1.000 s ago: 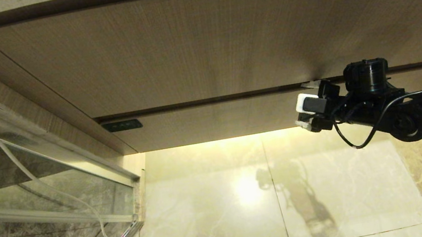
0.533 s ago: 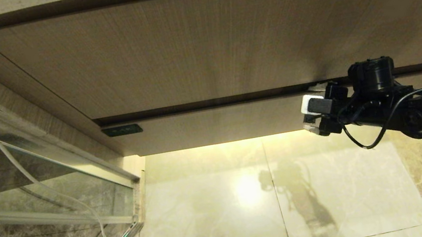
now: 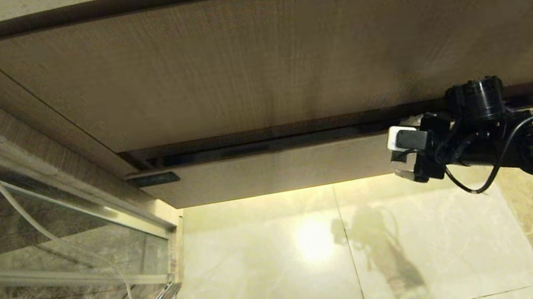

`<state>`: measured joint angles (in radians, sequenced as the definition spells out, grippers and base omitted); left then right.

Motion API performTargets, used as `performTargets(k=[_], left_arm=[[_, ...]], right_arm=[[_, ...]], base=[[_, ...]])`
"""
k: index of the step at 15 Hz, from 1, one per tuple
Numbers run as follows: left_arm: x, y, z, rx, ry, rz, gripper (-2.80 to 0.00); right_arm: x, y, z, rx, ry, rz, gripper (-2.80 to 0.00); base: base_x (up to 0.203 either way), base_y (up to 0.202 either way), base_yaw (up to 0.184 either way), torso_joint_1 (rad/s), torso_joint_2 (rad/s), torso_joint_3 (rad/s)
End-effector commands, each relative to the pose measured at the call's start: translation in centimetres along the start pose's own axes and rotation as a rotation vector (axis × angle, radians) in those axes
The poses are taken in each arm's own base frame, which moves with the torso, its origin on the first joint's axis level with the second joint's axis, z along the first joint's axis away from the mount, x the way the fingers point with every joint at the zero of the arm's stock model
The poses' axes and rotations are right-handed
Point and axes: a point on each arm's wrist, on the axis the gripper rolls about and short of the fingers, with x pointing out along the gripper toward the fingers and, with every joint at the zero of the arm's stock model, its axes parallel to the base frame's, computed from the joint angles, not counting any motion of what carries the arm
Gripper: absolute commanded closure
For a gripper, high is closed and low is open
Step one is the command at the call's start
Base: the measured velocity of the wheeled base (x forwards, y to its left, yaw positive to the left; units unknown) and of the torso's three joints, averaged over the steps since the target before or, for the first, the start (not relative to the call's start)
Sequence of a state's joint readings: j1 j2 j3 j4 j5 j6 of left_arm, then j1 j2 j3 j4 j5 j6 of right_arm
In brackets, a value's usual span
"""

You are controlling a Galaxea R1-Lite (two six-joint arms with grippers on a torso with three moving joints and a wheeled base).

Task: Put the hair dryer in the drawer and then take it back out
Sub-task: Pull open the drawer

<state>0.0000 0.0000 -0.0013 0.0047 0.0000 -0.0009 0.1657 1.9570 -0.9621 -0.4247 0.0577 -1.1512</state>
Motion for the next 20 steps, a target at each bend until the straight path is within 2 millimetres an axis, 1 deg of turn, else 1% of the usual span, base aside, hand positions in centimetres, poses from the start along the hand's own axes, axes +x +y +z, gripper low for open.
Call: performTargets(k=[1,4,6,8,11,13,14,16,18,20], left_arm=[[0.0,0.0,0.0,-0.001,-0.002,0.0,0.0],[0.0,0.0,0.0,-0.001,-0.001,0.0,0.0],[0.0,0.0,0.0,-0.001,0.0,0.0,0.0],[0.0,0.0,0.0,-0.001,-0.001,0.0,0.0],[0.0,0.0,0.0,-0.001,-0.002,0.0,0.0],[0.0,0.0,0.0,-0.001,0.0,0.0,0.0],[0.0,0.0,0.0,-0.001,-0.002,0.0,0.0],[0.0,0.0,0.0,0.0,-0.001,0.0,0.0],[0.0,0.0,0.0,0.001,-0.002,0.0,0.0],[0.0,0.0,0.0,-0.001,0.0,0.0,0.0]], right_arm=[[0.1,-0.2,0.1,-0.01,-0.01,-0.014,-2.8],[0.0,-0.4,0.3,-0.005,-0.015,-0.023,-2.8],[-0.5,-0.4,0.3,-0.004,-0.018,-0.026,-2.8],[-1.7,-0.2,0.3,-0.003,-0.021,-0.026,-2.8],[-3.9,0.2,0.2,0.0,-0.012,-0.006,-2.8],[-6.7,0.5,-0.2,0.009,0.013,0.023,-2.8],[-7.6,0.7,-0.5,0.015,0.025,0.033,-2.8],[-8.5,0.6,-1.1,0.029,0.046,0.021,-2.8],[-9.0,0.2,-1.7,0.044,0.065,0.007,-2.8],[-9.6,0.2,-1.9,0.09,0.073,0.01,-2.8]], base=[[0.0,0.0,0.0,0.0,0.0,0.0],[0.0,0.0,0.0,0.0,0.0,0.0],[0.0,0.0,0.0,0.0,0.0,0.0],[0.0,0.0,0.0,0.0,0.0,0.0],[0.0,0.0,0.0,0.0,0.0,0.0],[0.0,0.0,0.0,0.0,0.0,0.0],[0.0,0.0,0.0,0.0,0.0,0.0],[0.0,0.0,0.0,0.0,0.0,0.0],[0.0,0.0,0.0,0.0,0.0,0.0],[0.0,0.0,0.0,0.0,0.0,0.0]])
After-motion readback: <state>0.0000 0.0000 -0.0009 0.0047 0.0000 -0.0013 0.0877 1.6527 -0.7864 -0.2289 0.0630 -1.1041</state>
